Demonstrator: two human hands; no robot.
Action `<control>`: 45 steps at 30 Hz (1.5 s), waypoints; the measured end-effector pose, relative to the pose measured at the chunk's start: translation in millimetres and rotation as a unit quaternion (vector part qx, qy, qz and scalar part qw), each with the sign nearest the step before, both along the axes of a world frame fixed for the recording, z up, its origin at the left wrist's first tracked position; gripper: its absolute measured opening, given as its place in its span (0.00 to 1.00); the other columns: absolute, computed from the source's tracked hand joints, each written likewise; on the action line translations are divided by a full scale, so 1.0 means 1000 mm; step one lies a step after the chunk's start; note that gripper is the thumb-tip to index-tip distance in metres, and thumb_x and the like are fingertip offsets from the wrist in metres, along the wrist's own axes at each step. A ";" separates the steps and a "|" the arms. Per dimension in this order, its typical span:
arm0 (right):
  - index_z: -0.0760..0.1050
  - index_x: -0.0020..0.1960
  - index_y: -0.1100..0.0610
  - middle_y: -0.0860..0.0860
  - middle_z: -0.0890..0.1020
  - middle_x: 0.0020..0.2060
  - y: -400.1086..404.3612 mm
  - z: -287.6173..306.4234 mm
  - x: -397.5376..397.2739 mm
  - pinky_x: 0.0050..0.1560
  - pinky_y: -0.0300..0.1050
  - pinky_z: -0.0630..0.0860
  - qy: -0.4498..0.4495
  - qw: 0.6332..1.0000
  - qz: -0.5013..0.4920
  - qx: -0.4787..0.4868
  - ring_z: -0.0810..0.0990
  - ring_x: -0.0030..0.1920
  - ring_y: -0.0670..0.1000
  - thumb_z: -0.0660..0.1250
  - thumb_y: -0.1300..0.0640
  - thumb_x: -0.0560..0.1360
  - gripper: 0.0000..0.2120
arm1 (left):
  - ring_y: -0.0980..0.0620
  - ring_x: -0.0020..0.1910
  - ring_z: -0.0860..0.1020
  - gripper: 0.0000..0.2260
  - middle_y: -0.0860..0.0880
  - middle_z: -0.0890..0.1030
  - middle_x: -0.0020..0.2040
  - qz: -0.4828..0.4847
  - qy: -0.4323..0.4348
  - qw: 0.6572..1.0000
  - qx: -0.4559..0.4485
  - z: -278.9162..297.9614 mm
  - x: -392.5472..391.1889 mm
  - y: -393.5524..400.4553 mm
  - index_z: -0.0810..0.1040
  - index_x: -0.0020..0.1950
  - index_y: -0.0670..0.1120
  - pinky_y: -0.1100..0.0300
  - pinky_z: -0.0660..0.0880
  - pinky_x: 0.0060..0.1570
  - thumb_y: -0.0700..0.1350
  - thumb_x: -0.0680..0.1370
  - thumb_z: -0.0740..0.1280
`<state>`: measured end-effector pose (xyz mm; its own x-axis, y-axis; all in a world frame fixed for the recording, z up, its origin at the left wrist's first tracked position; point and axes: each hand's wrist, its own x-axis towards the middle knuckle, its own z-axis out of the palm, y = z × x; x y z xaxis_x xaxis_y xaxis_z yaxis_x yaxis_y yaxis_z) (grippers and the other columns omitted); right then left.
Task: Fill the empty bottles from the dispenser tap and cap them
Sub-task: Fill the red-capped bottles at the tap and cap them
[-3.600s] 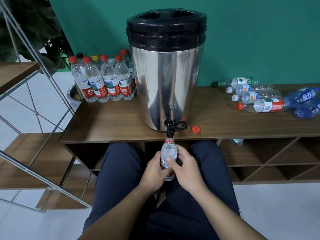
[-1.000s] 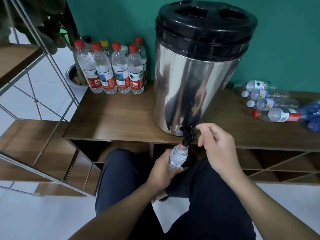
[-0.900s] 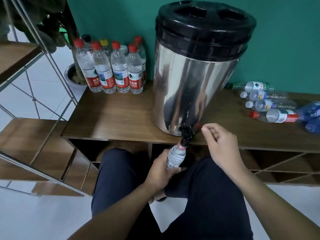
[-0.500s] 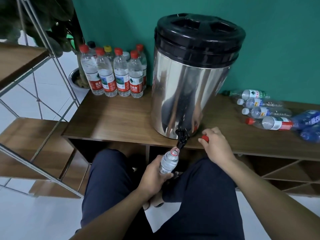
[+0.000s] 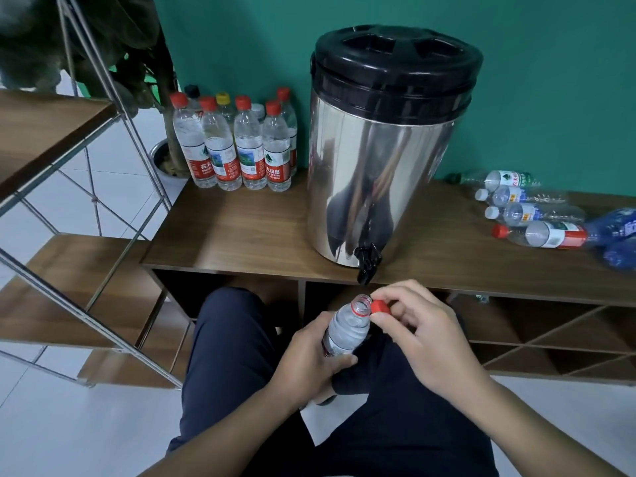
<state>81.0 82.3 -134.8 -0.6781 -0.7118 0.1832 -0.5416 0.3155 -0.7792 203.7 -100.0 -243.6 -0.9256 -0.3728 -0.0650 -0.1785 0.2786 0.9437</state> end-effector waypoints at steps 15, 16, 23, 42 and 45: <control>0.82 0.70 0.48 0.37 0.75 0.66 -0.088 0.128 -0.016 0.64 0.37 0.73 0.225 0.925 0.271 0.145 0.79 0.62 0.41 0.65 0.53 0.89 0.12 | 0.55 0.51 0.85 0.23 0.56 0.87 0.53 0.026 0.027 0.998 -0.050 0.091 0.032 -0.069 0.81 0.64 0.59 0.56 0.83 0.54 0.46 0.73 0.85; 0.82 0.70 0.48 0.38 0.76 0.66 -0.099 0.137 -0.020 0.65 0.38 0.73 0.243 0.913 0.288 0.159 0.79 0.62 0.43 0.63 0.52 0.89 0.13 | 0.55 0.50 0.86 0.23 0.56 0.87 0.52 0.023 0.019 0.998 -0.054 0.094 0.032 -0.079 0.81 0.63 0.59 0.54 0.83 0.54 0.47 0.72 0.86; 0.83 0.68 0.49 0.42 0.75 0.56 -0.180 0.173 -0.027 0.61 0.47 0.77 0.323 0.882 0.249 0.238 0.77 0.54 0.46 0.66 0.41 0.86 0.17 | 0.56 0.48 0.86 0.21 0.58 0.88 0.49 0.069 0.028 0.994 -0.085 0.114 0.025 -0.133 0.81 0.61 0.60 0.55 0.82 0.50 0.51 0.73 0.85; 0.77 0.77 0.52 0.46 0.75 0.69 -0.305 0.152 -0.058 0.70 0.49 0.76 0.295 0.899 0.251 0.204 0.78 0.66 0.50 0.63 0.56 0.90 0.16 | 0.63 0.58 0.84 0.27 0.64 0.86 0.59 0.174 0.060 0.980 -0.071 0.097 -0.024 -0.227 0.81 0.70 0.59 0.61 0.83 0.60 0.51 0.74 0.85; 0.78 0.76 0.52 0.46 0.74 0.69 -0.319 0.146 -0.059 0.67 0.49 0.77 0.311 0.894 0.252 0.202 0.79 0.64 0.51 0.63 0.57 0.90 0.15 | 0.63 0.59 0.84 0.26 0.63 0.86 0.59 0.175 0.061 0.980 -0.065 0.093 -0.030 -0.238 0.81 0.70 0.59 0.61 0.82 0.60 0.51 0.74 0.85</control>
<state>21.6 -236.8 11.6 -0.1092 -0.9915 0.0709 -0.9830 0.0971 -0.1561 174.0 -337.8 -150.2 -0.7369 -0.6675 0.1074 -0.1721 0.3388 0.9250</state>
